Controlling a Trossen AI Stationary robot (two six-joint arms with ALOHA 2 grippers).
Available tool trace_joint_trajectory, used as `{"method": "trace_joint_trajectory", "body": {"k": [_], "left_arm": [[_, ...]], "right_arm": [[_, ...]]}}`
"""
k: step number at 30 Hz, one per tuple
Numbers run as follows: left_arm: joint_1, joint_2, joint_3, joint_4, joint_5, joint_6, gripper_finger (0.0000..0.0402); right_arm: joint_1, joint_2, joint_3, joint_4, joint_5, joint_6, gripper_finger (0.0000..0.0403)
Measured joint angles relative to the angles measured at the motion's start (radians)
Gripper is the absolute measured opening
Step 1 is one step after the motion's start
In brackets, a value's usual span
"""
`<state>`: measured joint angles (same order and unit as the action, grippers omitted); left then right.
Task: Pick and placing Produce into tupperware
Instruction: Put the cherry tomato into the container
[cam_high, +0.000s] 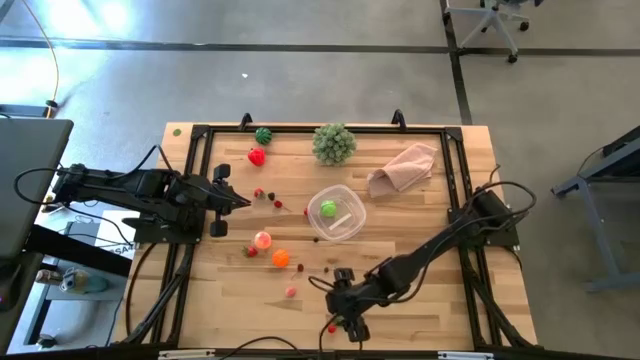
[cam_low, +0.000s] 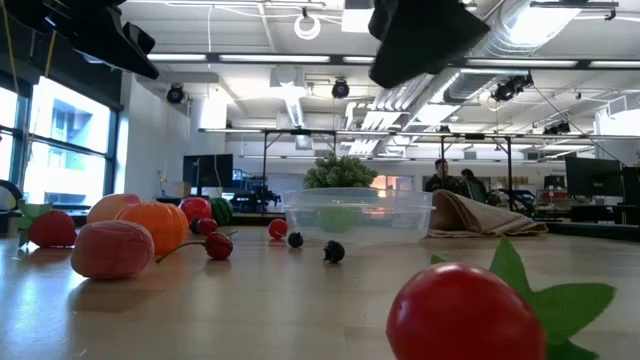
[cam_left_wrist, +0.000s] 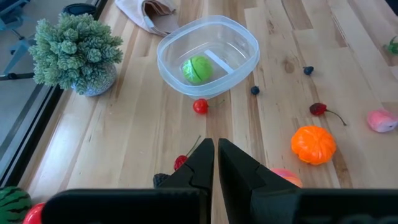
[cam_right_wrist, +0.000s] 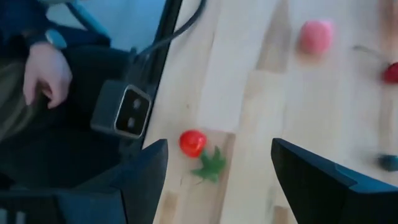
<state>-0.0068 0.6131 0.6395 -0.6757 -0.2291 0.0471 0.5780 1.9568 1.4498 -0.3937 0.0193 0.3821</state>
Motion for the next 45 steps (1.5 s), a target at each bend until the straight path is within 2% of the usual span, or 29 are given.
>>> {"method": "trace_joint_trajectory", "body": {"k": [4,9,15,23,36,45], "left_arm": [[0.000,0.000,0.000,0.000,0.000,0.000,0.0014],[0.000,0.000,0.000,0.000,0.000,0.000,0.0014],[0.000,0.000,0.000,0.000,0.000,0.000,0.0014],[0.000,0.000,0.000,0.000,0.000,0.000,0.0014],[0.000,0.000,0.000,0.000,0.000,0.000,0.0014],[0.000,0.000,0.000,0.000,0.000,0.000,0.0014]], "right_arm": [[0.027,0.052,0.000,0.022,0.001,-0.050,0.0277],[0.022,0.077,0.000,0.041,-0.056,-0.054,0.0277],[0.016,0.080,0.000,0.035,0.007,-0.130,0.0277],[0.011,0.144,0.000,0.069,0.006,-0.124,0.0277],[0.047,0.147,0.000,0.089,0.044,-0.139,0.0277],[0.051,0.184,0.000,0.150,0.005,-0.167,0.0277]]}}
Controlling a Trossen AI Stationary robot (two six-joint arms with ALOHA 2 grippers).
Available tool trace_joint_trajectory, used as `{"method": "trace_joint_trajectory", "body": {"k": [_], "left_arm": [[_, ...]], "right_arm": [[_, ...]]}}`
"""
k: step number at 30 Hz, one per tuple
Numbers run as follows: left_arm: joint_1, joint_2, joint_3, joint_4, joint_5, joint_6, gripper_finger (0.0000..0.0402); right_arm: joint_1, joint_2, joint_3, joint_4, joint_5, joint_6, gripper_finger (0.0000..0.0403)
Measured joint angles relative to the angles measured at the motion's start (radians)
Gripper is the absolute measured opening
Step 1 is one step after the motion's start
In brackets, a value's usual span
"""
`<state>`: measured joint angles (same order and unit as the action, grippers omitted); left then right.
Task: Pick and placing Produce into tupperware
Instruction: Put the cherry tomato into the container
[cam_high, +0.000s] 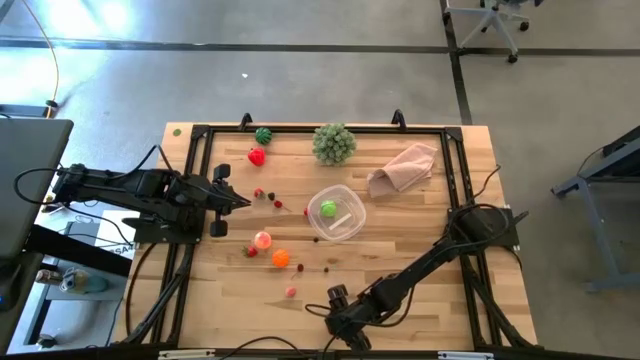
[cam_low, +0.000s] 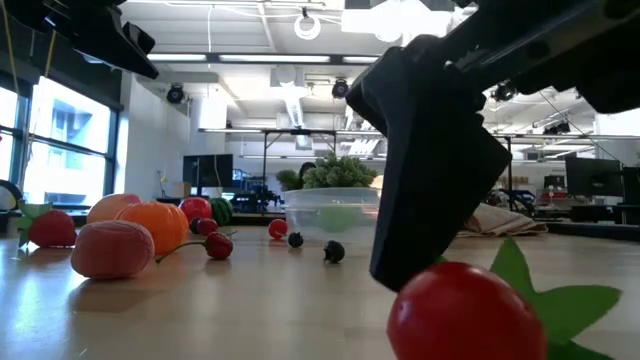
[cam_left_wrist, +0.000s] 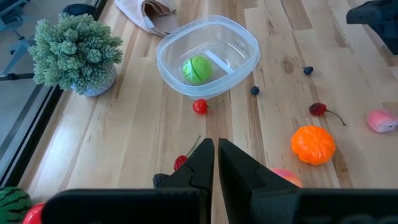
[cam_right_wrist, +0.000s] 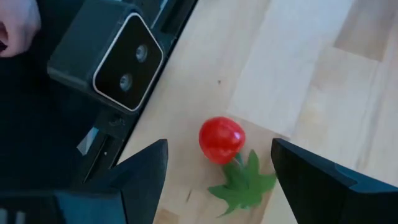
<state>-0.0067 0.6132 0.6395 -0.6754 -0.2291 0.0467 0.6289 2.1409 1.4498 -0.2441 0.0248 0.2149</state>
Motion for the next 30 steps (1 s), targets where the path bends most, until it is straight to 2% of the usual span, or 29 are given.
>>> {"method": "trace_joint_trajectory", "body": {"k": [10,20,30], "left_arm": [[0.000,0.000,0.000,0.000,0.000,0.000,0.0014],[0.000,0.000,0.000,0.000,0.000,0.000,0.0014],[0.000,0.000,0.000,0.000,0.000,0.000,0.0014]], "right_arm": [[-0.014,0.001,0.000,0.006,-0.004,-0.039,0.0273],[-0.028,0.030,0.000,0.024,-0.076,-0.033,0.0217],[-0.040,0.036,0.002,0.025,-0.101,-0.014,0.0185]]}}
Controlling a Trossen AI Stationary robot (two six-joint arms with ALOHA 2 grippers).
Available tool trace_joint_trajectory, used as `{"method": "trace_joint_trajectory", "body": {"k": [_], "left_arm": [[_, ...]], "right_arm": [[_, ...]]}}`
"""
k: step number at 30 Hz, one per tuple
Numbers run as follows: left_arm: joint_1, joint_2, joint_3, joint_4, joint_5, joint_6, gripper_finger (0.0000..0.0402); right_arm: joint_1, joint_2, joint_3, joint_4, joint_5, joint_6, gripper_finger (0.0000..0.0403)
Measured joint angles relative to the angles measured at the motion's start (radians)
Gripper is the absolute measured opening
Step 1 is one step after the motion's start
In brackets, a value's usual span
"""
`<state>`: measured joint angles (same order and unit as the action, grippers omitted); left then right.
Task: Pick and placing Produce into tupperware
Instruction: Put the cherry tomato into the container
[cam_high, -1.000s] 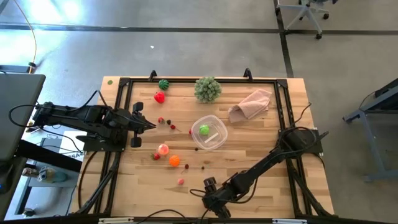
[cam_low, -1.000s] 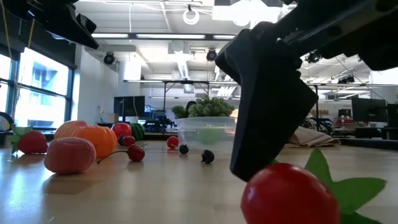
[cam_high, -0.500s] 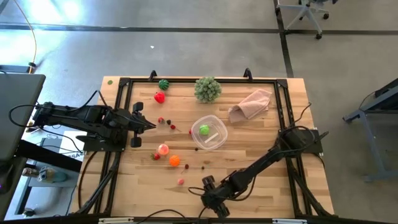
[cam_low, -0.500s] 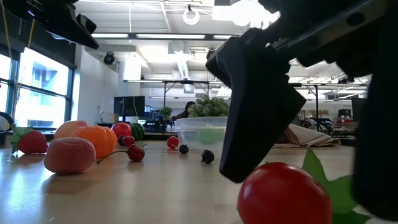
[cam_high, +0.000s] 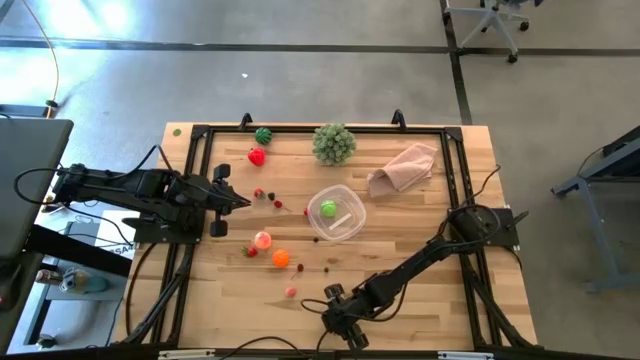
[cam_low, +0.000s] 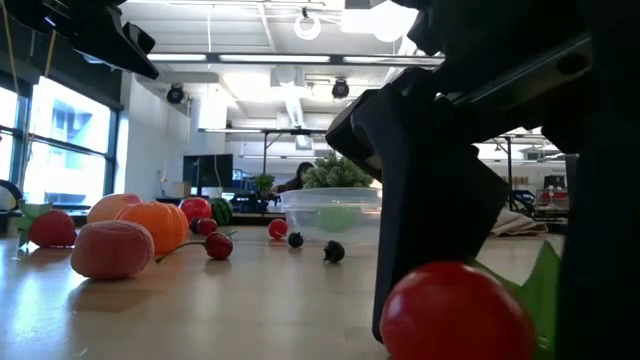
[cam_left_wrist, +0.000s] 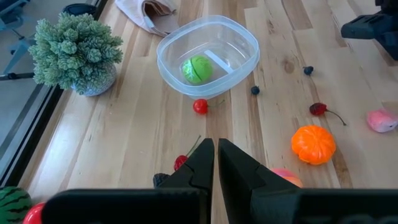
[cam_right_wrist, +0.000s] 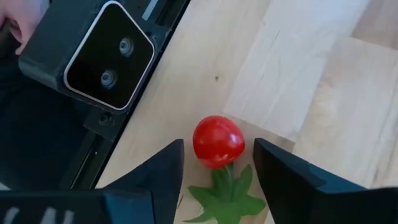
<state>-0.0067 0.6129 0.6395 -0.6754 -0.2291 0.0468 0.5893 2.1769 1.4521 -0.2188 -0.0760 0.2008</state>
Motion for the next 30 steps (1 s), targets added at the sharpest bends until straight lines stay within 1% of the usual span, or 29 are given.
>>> {"method": "trace_joint_trajectory", "body": {"k": [9,13,19,30], "left_arm": [[0.000,0.000,0.000,0.000,0.000,0.000,0.0014],[0.000,0.000,0.000,0.000,0.000,0.000,0.0014],[0.000,0.000,0.000,0.000,0.000,0.000,0.0014],[0.000,0.000,0.000,0.000,0.000,0.000,0.0014]], "right_arm": [[-0.001,0.001,0.000,-0.001,0.005,-0.001,0.0139],[-0.002,0.002,0.000,-0.002,0.007,-0.001,0.0125],[-0.002,0.002,0.000,-0.002,0.008,-0.001,0.0115],[-0.001,-0.002,0.000,-0.009,0.018,-0.001,0.0113]]}}
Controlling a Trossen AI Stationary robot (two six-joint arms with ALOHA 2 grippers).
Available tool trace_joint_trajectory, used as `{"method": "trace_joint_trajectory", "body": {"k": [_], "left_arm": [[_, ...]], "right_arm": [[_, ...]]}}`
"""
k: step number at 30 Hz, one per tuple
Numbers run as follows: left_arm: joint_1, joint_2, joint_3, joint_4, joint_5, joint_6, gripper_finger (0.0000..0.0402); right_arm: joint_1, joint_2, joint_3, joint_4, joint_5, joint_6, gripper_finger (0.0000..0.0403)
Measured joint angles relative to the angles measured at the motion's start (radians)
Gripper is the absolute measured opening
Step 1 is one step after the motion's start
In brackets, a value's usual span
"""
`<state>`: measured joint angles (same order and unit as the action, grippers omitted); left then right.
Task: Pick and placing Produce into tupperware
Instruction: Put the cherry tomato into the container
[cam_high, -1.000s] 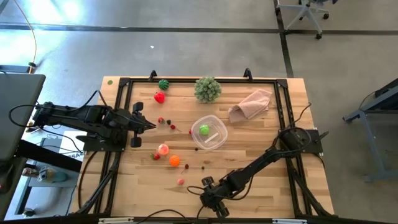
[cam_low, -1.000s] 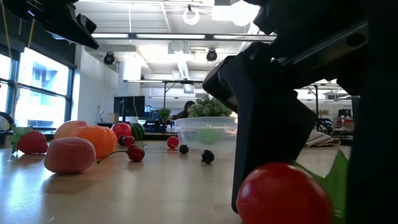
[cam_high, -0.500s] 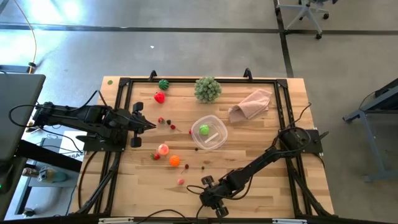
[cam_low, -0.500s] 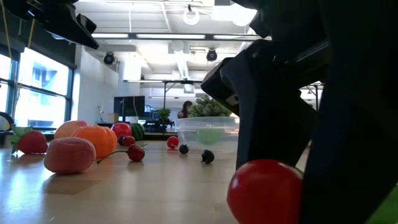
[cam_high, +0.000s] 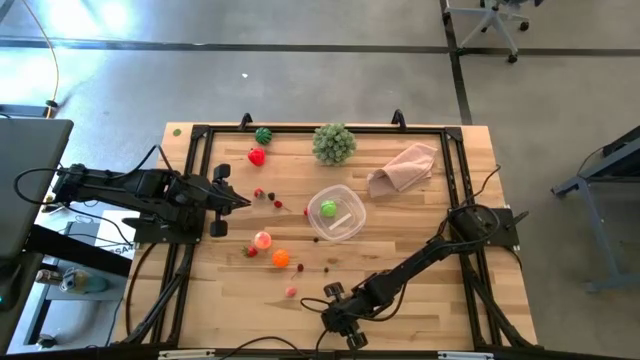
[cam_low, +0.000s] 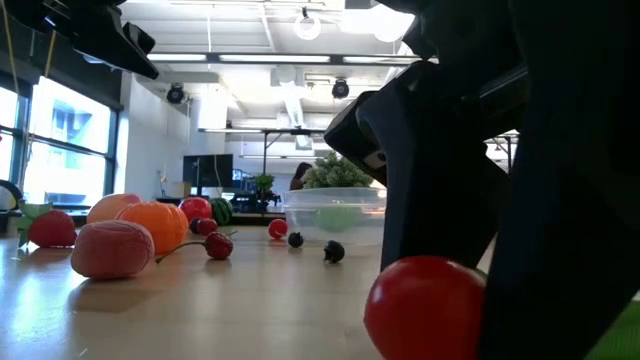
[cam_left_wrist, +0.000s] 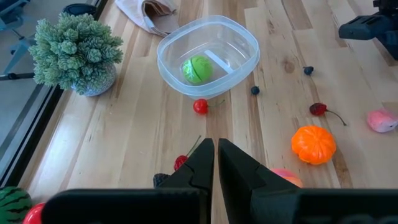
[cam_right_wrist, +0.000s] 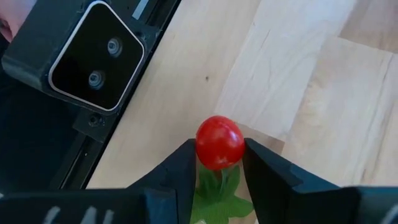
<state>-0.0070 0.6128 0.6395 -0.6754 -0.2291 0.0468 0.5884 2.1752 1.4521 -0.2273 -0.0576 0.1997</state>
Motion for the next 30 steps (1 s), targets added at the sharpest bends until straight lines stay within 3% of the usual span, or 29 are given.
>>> {"method": "trace_joint_trajectory", "body": {"k": [15,30], "left_arm": [[0.000,0.000,0.000,0.000,0.000,0.000,0.0014],[0.000,0.000,0.000,0.000,0.000,0.000,0.0014]], "right_arm": [[-0.017,-0.131,0.000,-0.219,0.273,-0.062,0.0113],[-0.235,-0.421,0.000,-0.444,0.461,-0.179,0.0112]]}}
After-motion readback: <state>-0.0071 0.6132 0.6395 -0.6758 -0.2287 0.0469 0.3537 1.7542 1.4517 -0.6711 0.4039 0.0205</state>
